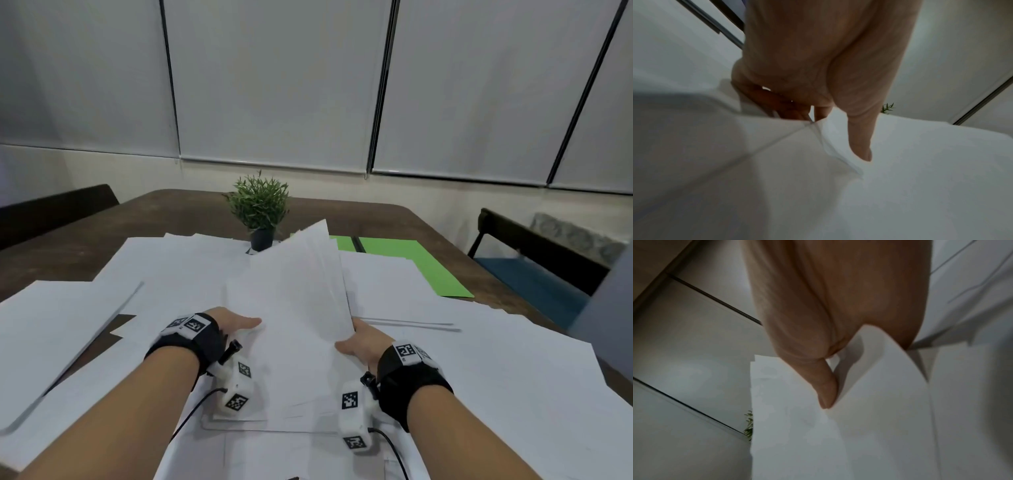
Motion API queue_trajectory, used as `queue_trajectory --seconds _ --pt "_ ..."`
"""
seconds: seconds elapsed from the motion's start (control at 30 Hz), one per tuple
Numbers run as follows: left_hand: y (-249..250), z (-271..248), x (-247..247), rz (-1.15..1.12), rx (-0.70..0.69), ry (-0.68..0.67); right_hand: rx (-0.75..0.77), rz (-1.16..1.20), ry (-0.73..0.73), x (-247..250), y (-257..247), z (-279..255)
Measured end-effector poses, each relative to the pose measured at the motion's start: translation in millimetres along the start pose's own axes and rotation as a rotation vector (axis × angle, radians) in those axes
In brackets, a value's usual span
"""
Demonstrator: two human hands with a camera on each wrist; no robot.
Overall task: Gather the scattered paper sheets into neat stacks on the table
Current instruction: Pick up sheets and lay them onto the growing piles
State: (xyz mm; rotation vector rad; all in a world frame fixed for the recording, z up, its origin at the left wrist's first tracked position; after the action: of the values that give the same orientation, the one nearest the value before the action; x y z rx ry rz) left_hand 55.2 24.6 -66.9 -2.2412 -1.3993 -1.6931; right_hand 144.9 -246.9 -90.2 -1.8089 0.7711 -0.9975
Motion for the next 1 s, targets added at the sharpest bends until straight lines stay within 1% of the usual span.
queue_trajectory --seconds 0.1,0.2,0.27,0.3,0.37,0.4,0.43,0.47,0.53,0.6,0.67,0.73,0.8,0.87,0.93,1.0 --pt "-2.2 4.5 -0.7 0.0 -0.007 0.028 0.043 0.184 -0.002 -1.9 -9.1 -16.9" --pt "-5.1 -1.3 1.2 -0.128 -0.011 0.063 0.076 0.3 -0.03 -6.0 -16.9 -32.2" --pt "-2.9 -5.3 8.6 -0.264 -0.034 0.097 0.113 0.37 -0.04 -4.3 -25.3 -40.4" --pt "1.1 -7.8 14.2 -0.366 -0.068 0.103 0.143 0.383 -0.042 -2.4 -32.5 -43.5" --pt "12.2 -12.3 27.9 -0.632 -0.2 0.103 0.21 0.389 -0.051 0.3 -51.5 -50.8" --pt "19.2 -20.5 36.8 -0.735 -0.265 0.106 0.249 0.381 -0.049 1.9 -63.3 -54.3" --pt "27.5 -30.7 47.8 -0.786 -0.347 0.131 0.289 0.355 -0.034 3.1 -76.2 -57.7" --pt "33.9 -41.9 60.5 -0.806 -0.426 0.187 0.329 0.325 -0.017 3.6 -89.9 -61.5" --pt "43.0 -66.7 85.3 -0.823 -0.549 0.339 0.402 0.264 0.033 3.1 -114.6 -65.3" --pt "50.0 -89.5 107.2 -0.834 -0.637 0.469 0.451 0.243 0.074 0.3 -136.8 -69.0" --pt "53.8 -107.6 127.4 -0.852 -0.717 0.566 0.47 0.289 0.092 -3.9 -154.1 -70.1" --pt "54.9 -118.6 140.1 -0.835 -0.768 0.614 0.502 0.355 0.101 -9.7 -167.6 -70.9" --pt "49.7 -122.1 144.7 -0.757 -0.774 0.652 0.529 0.437 0.105 -16.4 -174.9 -72.4" --pt "40.7 -124.9 141.2 -0.702 -0.792 0.686 0.523 0.488 0.129 -22.0 -172.6 -70.9" --pt "30.7 -124.9 131.9 -0.661 -0.777 0.694 0.502 0.487 0.161 -28.0 -164.8 -68.6" --pt "25.5 -123.7 122.8 -0.623 -0.764 0.671 0.513 0.437 0.202 -33.9 -163.2 -70.1"
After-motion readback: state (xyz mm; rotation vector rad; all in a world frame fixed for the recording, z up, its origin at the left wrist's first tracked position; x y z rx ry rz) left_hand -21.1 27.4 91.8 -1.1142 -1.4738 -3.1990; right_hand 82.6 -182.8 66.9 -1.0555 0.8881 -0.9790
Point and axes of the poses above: each hand's wrist, its own z-axis towards the middle knuckle, its own x-axis out of the back of the hand, y = z × x, the point moved 9 cm from there along z, towards the middle knuckle, and after that the axes turned 12 degrees about z, right-handed, at the moved point
